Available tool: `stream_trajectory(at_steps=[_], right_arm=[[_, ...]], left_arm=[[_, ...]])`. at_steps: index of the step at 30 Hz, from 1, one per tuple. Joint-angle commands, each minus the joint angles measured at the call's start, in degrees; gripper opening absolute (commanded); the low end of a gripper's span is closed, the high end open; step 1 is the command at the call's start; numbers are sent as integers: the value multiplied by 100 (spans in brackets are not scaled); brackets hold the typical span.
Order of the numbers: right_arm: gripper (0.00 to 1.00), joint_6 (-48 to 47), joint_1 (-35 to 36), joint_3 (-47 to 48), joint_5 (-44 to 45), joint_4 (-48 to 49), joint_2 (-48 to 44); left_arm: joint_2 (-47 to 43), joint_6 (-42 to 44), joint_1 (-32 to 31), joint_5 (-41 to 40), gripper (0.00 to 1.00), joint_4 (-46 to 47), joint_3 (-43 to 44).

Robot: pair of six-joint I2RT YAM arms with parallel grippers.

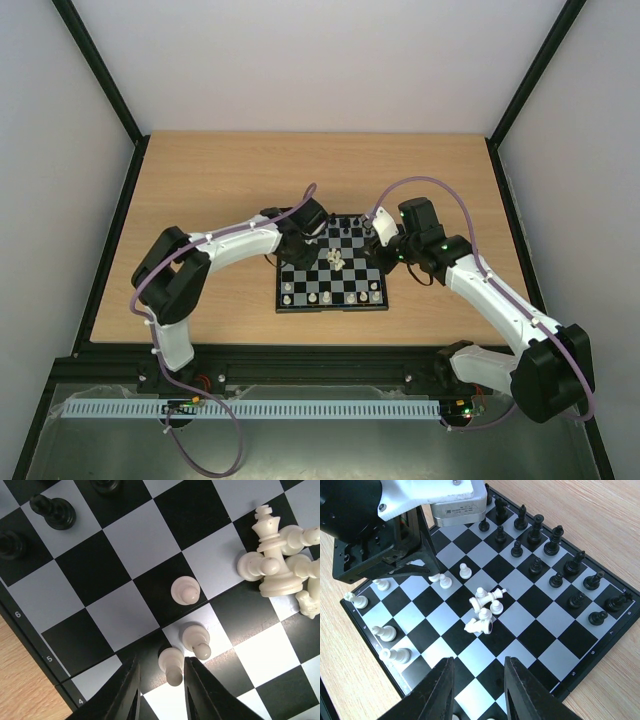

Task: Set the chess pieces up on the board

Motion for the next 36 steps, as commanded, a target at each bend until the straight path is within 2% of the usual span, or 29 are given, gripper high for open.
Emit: stream_trajectory(at_steps=[1,8,27,31,36], right_arm=[[30,-66,-16,-58,-53,-113,29],[30,-71,-15,-52,-53,-128,60],[30,-97,-16,-57,-66,-156,114],[30,-101,-16,-53,-71,-156,113],[30,-97,-15,-50,-71,-161,122]], left_arm=[[75,60,38,33,23,41,49],[152,86,46,92,17,70,24],[229,111,51,251,16,21,-85],[195,113,46,272,9,-30,-101],[48,113,40,283,8,-170,-164]])
